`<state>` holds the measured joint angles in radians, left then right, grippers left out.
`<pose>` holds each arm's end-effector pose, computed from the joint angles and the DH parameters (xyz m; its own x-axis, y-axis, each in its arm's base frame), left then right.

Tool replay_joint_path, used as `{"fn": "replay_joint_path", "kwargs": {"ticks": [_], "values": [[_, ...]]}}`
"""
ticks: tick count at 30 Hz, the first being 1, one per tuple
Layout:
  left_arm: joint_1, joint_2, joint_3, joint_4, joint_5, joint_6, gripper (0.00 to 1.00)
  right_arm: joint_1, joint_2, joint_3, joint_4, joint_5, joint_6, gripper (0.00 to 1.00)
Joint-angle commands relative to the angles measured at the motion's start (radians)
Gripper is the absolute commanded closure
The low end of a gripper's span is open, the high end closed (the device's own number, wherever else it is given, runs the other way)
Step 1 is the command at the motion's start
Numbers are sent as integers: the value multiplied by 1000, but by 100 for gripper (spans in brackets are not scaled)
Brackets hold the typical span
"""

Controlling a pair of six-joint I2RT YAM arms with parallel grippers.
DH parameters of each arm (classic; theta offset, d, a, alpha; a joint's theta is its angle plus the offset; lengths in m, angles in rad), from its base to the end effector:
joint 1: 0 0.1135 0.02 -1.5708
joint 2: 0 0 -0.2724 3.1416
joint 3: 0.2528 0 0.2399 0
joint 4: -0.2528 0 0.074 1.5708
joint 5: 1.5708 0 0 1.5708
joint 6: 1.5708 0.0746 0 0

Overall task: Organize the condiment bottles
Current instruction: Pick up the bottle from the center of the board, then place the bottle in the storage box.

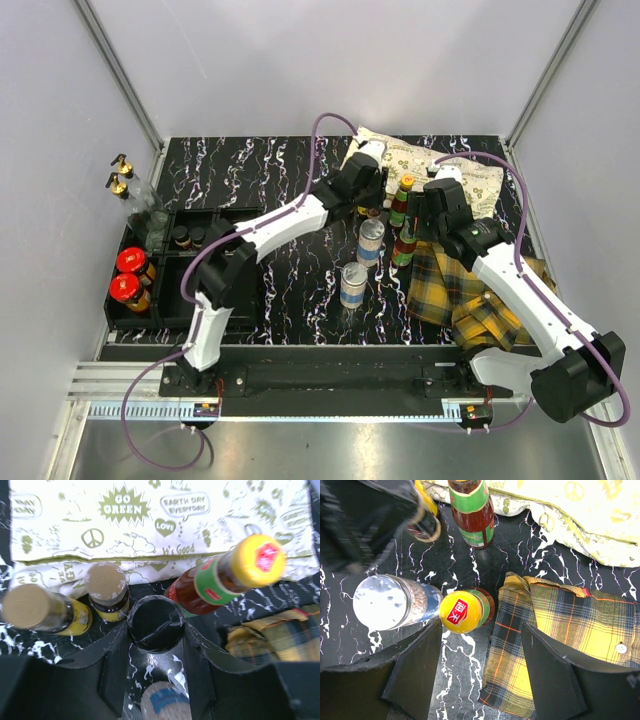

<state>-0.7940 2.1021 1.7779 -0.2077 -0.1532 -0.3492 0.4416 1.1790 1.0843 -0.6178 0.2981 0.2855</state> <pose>0.3759 -0.3662 0.2563 -0.5437 0.0707 -0.8363 0.4540 0.8629 -0.2222 0.2470 0.0925 0.3080 -0.6256 0.0021 -0.7802 -0.0327 0.9990 0.0289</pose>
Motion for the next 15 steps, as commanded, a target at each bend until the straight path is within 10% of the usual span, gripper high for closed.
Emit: {"fn": "replay_joint_path", "kwargs": {"ticks": [1, 15], "values": [[-4, -145, -8, -5, -2, -14, 100, 8, -30, 3, 16, 27, 15, 26], [1, -612, -274, -58, -264, 55, 100, 6, -22, 20, 20, 21, 35, 26]]}}
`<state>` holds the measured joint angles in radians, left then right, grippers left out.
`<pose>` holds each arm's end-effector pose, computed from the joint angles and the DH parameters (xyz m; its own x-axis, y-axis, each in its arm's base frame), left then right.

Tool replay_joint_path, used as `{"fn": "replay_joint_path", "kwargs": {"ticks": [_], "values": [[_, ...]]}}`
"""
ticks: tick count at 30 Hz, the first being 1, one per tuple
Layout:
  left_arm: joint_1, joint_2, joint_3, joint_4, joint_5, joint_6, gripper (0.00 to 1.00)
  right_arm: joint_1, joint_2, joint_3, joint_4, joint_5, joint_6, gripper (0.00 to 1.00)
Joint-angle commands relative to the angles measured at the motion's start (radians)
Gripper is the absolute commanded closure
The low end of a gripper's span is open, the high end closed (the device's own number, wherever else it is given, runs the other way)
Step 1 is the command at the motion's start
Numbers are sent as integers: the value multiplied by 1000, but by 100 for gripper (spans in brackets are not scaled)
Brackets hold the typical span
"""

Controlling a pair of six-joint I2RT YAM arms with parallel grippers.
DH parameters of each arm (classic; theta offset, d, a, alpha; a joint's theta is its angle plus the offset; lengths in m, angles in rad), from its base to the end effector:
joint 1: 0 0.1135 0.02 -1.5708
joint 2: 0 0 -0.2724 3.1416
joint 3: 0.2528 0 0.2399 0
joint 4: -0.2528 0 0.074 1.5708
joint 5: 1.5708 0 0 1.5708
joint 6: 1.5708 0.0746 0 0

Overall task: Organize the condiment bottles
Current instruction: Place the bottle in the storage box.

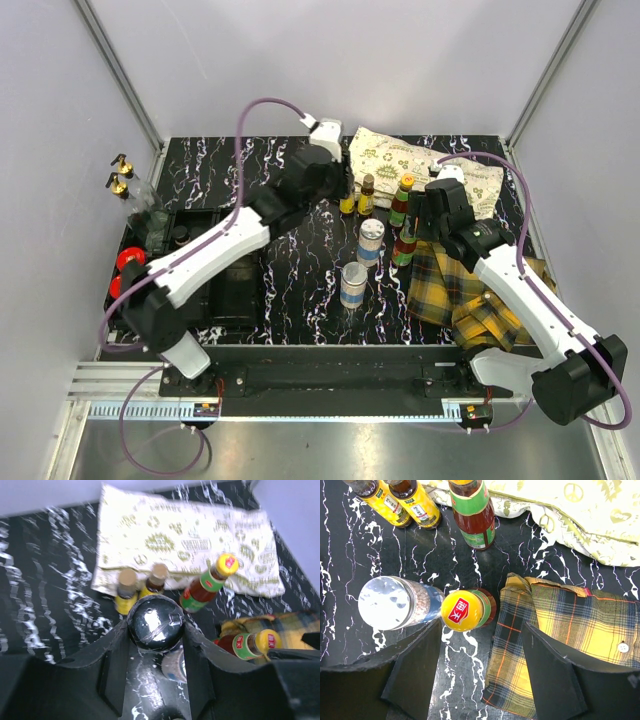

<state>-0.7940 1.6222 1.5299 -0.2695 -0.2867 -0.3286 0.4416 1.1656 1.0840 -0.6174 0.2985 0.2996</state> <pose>0.3003 -0.2754 0.3724 -0.3958 -0.0389 -0.9175 0.3919 0.8964 -0.2071 0.2447 0.0914 0.3112 -0.6163 0.0207 -0.7872 -0.0241 0.9987 0.0451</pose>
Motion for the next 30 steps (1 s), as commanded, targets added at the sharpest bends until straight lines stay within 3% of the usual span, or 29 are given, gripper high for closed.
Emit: {"fn": "replay_joint_path", "kwargs": {"ticks": [1, 8, 17, 30], "values": [[6, -151, -36, -6, -165, 33, 100, 6, -7, 22, 22, 18, 22, 26], [104, -294, -129, -99, -220, -48, 100, 8, -1, 21, 24, 19, 22, 27], [311, -409, -275, -171, -206, -141, 100, 6, 5, 16, 25, 13, 30, 26], [585, -397, -359, -186, -160, -185, 100, 6, 25, 24, 28, 8, 29, 26]]}}
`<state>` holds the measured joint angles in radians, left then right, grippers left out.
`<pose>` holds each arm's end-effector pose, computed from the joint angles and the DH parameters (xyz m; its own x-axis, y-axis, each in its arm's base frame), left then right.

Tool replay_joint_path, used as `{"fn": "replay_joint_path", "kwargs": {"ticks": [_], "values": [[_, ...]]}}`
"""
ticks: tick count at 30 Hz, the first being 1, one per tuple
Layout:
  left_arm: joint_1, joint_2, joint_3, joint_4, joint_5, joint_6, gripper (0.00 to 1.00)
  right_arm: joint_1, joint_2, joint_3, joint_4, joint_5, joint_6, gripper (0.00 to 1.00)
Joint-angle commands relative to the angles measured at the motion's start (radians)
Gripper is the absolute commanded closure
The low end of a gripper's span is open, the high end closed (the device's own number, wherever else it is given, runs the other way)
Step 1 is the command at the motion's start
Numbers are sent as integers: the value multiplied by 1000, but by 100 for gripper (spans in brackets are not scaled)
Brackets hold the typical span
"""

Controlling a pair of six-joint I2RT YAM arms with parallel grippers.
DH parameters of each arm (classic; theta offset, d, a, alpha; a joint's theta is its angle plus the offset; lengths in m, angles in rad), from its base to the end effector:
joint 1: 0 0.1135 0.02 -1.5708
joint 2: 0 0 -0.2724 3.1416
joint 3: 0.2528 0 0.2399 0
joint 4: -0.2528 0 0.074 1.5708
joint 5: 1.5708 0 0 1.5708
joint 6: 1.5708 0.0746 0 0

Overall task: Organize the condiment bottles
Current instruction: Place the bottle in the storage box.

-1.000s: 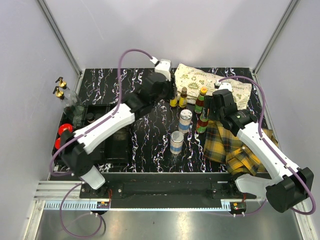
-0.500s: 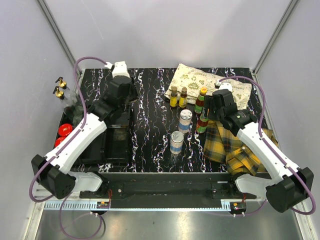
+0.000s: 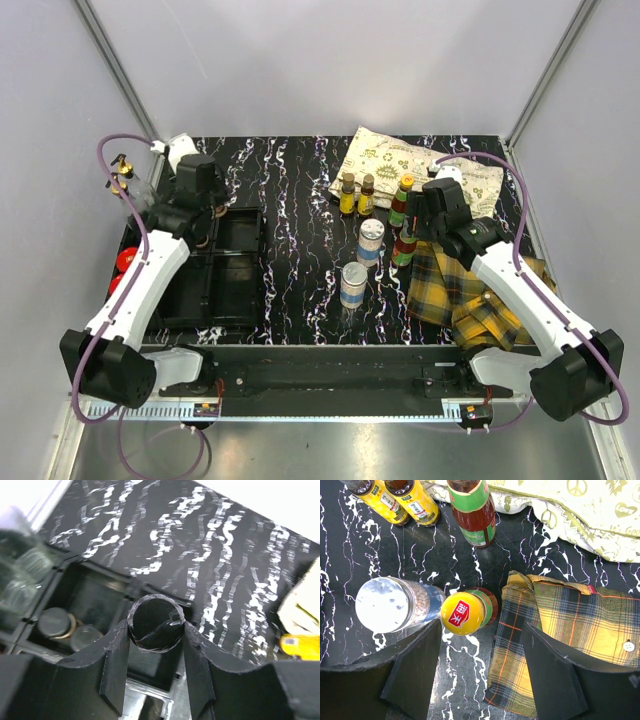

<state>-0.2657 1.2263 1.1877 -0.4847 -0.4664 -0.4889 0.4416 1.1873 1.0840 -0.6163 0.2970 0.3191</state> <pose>0.2831 -0.0423 0.3506 -0.3594 -0.3369 -0.8702 -0.3512 0.9128 -0.2084 0.2486 0.0933 0.3061 -0.6316 0.0333 -0.7746 -0.0122 0.9985 0.0528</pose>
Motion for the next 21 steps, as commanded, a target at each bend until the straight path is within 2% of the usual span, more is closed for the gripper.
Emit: {"fn": "replay_joint_path", "kwargs": {"ticks": [1, 11, 21], "values": [[68, 7, -23, 40, 26, -27, 100, 6, 3, 24, 27, 10, 8, 26], [223, 93, -108, 149, 106, -14, 100, 6, 9, 33, 27, 13, -3, 26], [258, 185, -142, 293, 150, 47, 100, 6, 21, 33, 26, 13, -5, 25]]}}
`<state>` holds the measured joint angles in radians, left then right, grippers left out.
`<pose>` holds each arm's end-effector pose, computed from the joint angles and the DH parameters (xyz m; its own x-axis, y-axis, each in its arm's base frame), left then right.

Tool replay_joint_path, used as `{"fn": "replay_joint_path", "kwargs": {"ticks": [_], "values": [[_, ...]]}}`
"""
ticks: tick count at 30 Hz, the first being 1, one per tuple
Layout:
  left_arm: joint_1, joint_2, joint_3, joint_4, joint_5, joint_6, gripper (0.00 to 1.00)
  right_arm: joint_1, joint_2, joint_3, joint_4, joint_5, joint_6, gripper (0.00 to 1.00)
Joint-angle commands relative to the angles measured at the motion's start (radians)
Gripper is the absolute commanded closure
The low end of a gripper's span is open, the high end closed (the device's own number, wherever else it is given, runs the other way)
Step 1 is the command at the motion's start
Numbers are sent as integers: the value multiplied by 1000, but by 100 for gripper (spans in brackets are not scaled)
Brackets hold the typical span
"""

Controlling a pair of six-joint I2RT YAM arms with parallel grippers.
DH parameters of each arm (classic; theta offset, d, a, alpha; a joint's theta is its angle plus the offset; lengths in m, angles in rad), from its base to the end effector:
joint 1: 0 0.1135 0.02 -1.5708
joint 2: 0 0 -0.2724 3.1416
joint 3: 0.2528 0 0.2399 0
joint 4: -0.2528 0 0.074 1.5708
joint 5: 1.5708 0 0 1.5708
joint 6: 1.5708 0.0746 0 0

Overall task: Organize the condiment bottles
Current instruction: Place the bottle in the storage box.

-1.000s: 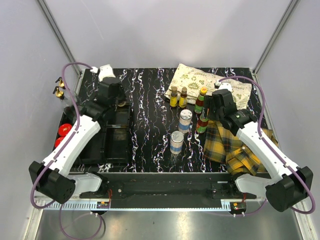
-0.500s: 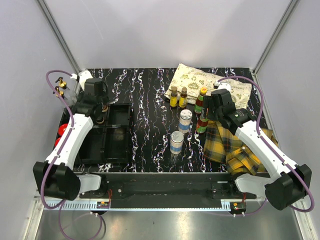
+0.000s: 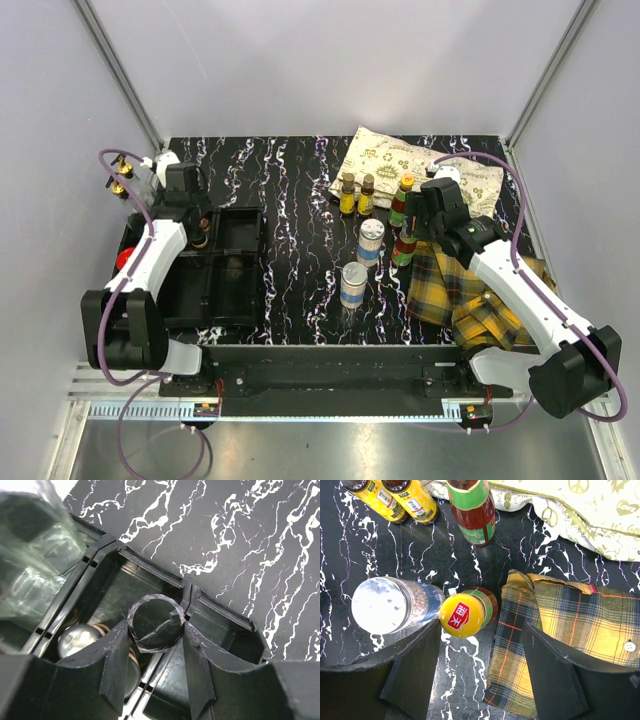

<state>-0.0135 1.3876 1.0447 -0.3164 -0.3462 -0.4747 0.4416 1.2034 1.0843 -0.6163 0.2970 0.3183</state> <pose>0.3236 0.0209 0.2714 -0.4280 -0.4242 -0.7980 -0.5072 0.8436 -0.1764 0.2513 0.0947 0.3022 -0.6425 0.0273 -0.7658 -0.0120 0.9989 0.0456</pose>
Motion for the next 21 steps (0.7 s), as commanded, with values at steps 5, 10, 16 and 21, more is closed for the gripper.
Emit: {"fn": "replay_joint_path", "kwargs": {"ticks": [5, 10, 16, 21], "values": [[7, 54, -15, 161, 19, 48, 100, 6, 10, 34, 27, 17, -4, 25], [7, 82, -41, 194, 4, 62, 100, 6, 16, 32, 27, 16, -4, 26], [9, 102, -77, 240, 13, 61, 100, 6, 18, 31, 27, 19, -2, 25], [10, 103, -124, 304, 32, 51, 100, 6, 18, 29, 26, 16, -1, 25]]}}
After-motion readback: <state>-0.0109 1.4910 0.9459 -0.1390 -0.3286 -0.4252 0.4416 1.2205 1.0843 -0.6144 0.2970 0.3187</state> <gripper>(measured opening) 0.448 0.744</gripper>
